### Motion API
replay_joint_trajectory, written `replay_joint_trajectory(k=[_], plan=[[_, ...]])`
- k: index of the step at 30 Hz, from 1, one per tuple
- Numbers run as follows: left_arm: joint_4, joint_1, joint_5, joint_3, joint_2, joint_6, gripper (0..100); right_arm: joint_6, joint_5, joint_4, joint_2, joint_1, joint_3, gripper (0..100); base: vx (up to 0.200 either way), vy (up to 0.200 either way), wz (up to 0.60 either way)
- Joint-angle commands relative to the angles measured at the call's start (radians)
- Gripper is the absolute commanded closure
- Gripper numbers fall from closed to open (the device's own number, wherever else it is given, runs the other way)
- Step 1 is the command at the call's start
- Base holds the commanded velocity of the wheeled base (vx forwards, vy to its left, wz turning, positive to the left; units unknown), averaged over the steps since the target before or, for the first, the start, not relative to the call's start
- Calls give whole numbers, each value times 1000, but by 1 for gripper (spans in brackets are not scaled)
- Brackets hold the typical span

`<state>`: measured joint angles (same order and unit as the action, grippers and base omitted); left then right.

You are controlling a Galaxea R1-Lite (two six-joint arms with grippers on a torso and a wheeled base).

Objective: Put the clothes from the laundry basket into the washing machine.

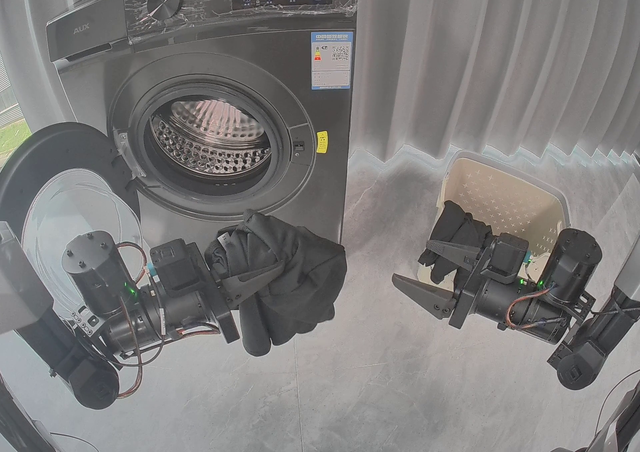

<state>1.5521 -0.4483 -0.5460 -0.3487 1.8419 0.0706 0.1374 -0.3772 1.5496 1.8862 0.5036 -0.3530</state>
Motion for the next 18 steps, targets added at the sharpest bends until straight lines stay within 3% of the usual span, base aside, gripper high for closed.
replay_joint_trajectory(k=[1,3,8,9,11,12,15,18], plan=[[0,5,21,4,-13,-12,100,-4,-2,1,-18,-11,2,0,0,0,0],[0,5,34,4,-15,-17,100,-4,-2,3,-18,-11,2,0,0,0,0],[-1,23,139,8,-38,-23,100,-15,0,3,-33,0,-6,0,0,0,0],[-1,23,212,17,-50,-26,100,-18,0,3,-33,0,-8,0,0,0,0],[-1,23,235,22,-52,-26,100,-19,0,3,-33,0,-6,0,0,0,0],[-1,25,307,45,-61,-26,100,-24,0,3,-33,0,-3,0,0,0,0],[-1,25,385,80,-82,-28,100,-24,0,3,-35,-4,-6,0,0,0,0],[-3,23,462,97,-121,-72,100,-24,0,3,-44,-4,-8,0,0,0,0]])
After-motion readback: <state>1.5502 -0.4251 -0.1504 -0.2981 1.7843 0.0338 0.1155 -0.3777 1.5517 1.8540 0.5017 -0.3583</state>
